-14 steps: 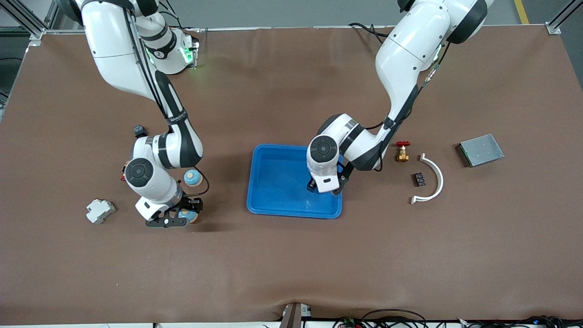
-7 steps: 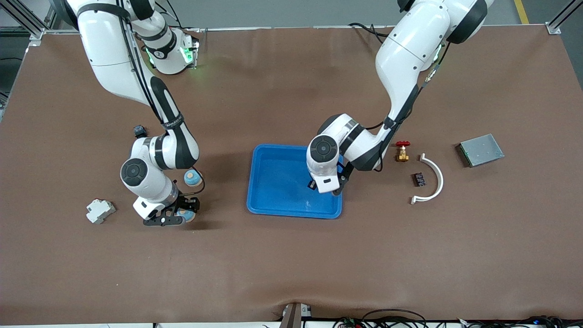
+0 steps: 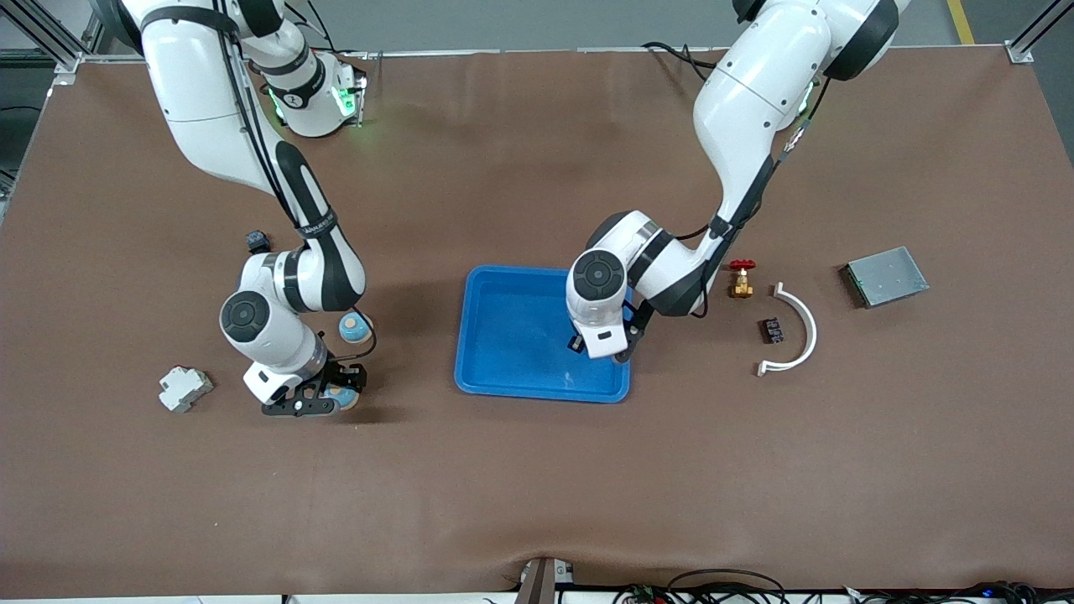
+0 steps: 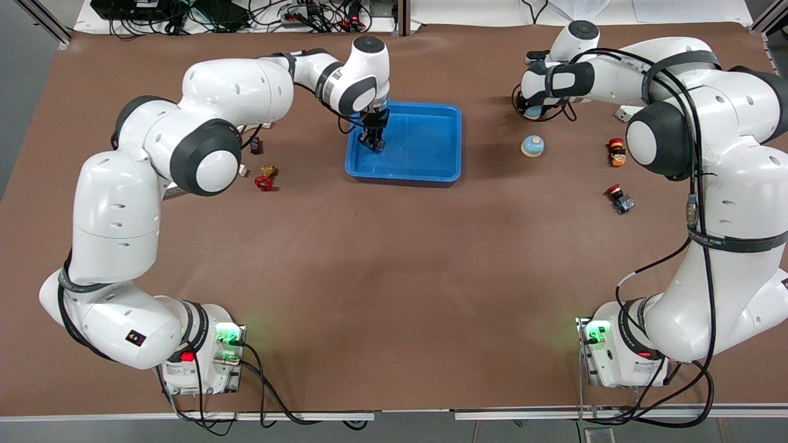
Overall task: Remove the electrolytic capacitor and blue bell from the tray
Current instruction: 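Set the second bell on the table while the left gripper grasps the capacitor, then carry the capacitor toward the hook with the left gripper while the right gripper withdraws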
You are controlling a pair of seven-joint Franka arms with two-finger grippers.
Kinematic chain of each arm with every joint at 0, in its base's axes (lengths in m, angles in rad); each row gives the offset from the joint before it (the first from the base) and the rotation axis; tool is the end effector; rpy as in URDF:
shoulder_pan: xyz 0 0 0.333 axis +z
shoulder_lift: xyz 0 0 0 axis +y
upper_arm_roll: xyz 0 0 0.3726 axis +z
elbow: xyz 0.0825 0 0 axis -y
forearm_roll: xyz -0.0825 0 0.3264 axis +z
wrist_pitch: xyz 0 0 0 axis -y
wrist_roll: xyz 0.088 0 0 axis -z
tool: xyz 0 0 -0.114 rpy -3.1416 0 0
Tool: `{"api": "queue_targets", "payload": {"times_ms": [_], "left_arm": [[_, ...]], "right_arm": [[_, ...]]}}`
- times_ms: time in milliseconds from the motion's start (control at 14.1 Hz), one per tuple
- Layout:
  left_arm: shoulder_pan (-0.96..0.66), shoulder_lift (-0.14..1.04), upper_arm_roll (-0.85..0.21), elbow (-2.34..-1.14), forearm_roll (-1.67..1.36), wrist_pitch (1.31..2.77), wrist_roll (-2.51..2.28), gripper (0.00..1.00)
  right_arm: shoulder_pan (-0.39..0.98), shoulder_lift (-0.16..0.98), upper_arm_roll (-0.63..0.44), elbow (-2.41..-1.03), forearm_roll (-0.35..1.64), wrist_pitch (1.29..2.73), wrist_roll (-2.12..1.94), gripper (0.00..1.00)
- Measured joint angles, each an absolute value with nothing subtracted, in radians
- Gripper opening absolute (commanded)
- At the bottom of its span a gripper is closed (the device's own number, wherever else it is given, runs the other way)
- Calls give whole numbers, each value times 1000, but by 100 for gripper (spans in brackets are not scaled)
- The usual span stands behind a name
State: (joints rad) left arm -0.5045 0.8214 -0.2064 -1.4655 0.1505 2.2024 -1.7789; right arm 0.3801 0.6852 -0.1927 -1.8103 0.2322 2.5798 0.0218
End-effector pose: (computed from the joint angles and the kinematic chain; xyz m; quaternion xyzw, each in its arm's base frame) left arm 0.5628 -0.4305 0.2612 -0.8687 -0.4940 0.0267 0.0254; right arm 0.6452 0.1386 0.2589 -0.9986 -0.0118 -0.0509 0.0124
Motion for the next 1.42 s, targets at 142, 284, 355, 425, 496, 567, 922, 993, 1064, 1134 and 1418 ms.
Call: {"api": "queue_targets", "payload": {"times_ms": [142, 284, 355, 425, 496, 567, 922, 993, 1064, 1134, 1418], "left_arm": [[-490, 798, -206, -1459, 153, 2198, -1732, 0], [-467, 761, -206, -1456, 153, 2162, -1670, 0], [-452, 740, -206, -1454, 153, 2139, -1627, 0], [-436, 713, -206, -1453, 153, 2118, -1573, 0], [-416, 682, -207, -1451, 153, 2096, -1510, 0], [-392, 648, -207, -1450, 153, 2068, -1440, 0], [-242, 524, -207, -1452, 153, 1950, -1097, 0], [-207, 517, -207, -1453, 153, 1924, -1020, 0], [-168, 512, -207, -1454, 151, 1898, -940, 0], [-127, 508, -207, -1456, 149, 1876, -859, 0], [26, 490, -207, -1502, 145, 1856, -553, 0]], "right_arm": [[375, 685, -193, -1810, 232, 2580, 22, 0], [375, 685, -193, -1811, 232, 2580, 22, 0], [375, 685, -193, -1811, 232, 2580, 22, 0], [374, 685, -192, -1811, 232, 2581, 22, 0], [374, 685, -192, -1811, 232, 2582, 22, 15], [374, 685, -192, -1812, 233, 2582, 22, 99], [372, 689, -189, -1823, 236, 2583, 22, 100], [372, 688, -185, -1823, 236, 2583, 22, 100], [372, 688, -183, -1822, 236, 2583, 22, 100], [372, 688, -183, -1821, 236, 2583, 22, 100], [371, 679, -186, -1784, 236, 2499, 22, 100]]}}
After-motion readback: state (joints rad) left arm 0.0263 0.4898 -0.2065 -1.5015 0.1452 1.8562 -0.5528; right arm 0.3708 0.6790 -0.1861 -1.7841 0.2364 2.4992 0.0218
